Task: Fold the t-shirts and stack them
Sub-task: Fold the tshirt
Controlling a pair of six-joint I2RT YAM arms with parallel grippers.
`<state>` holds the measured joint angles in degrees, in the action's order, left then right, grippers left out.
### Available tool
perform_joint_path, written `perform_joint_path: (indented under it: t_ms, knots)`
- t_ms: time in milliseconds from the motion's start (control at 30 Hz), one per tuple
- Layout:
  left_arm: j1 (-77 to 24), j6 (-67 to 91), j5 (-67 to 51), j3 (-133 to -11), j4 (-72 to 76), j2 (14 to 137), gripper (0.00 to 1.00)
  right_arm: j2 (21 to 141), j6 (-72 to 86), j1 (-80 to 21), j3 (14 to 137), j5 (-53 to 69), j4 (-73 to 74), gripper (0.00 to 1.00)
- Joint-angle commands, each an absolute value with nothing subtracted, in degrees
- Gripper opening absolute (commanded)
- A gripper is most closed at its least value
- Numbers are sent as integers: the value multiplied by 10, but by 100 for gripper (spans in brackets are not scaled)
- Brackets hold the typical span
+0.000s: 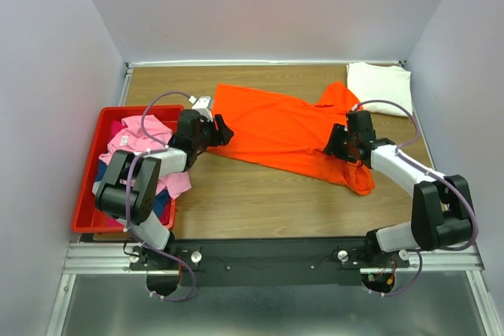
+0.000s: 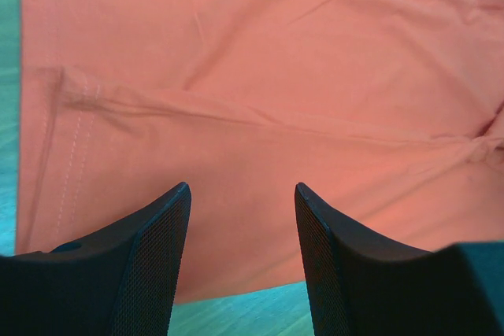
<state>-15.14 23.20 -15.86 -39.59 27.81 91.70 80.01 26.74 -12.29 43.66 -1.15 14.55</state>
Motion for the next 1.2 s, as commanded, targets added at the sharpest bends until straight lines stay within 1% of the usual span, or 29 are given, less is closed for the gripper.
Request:
perform_joint_path:
  t_ms: [0,133,200,233,367,400,533,667,700,800,900,933,1000,1033,1100,1167]
  knots:
    - [-153,217,-180,-409,289,952,63,822,282,-122,435,-20,130,64]
    - [-153,218,-177,-410,289,962,63,846,281,-122,447,-40,127,64]
    - [-153,216,-171,-410,288,964,63,859,281,-121,453,-46,126,62]
    - [-153,215,-170,-410,287,966,63,860,281,-122,456,-47,125,58]
    - [-153,212,-163,-411,284,970,63,852,284,-121,457,-47,121,50]
    - [-153,212,-161,-412,281,973,63,848,283,-121,458,-50,121,47]
    - [-153,211,-162,-413,280,975,63,837,279,-122,462,-56,120,43]
    - [-152,210,-159,-412,278,973,63,851,272,-122,473,-52,118,40]
    - [-152,210,-158,-412,277,974,63,861,270,-121,479,-51,117,36]
    - [-151,209,-157,-411,276,973,63,874,270,-122,486,-45,114,32]
    - [-151,209,-156,-412,276,973,63,875,266,-122,492,-46,111,25]
    - [-151,209,-156,-412,276,974,63,876,264,-121,497,-46,111,18]
    - [-151,209,-159,-414,276,976,63,881,255,-121,504,-47,109,12]
    - [-151,210,-159,-414,276,979,63,888,252,-122,512,-47,110,5]
    - [-151,210,-162,-416,276,982,63,896,247,-122,520,-53,109,1]
    - [-151,210,-162,-416,275,983,63,913,243,-121,533,-52,107,0]
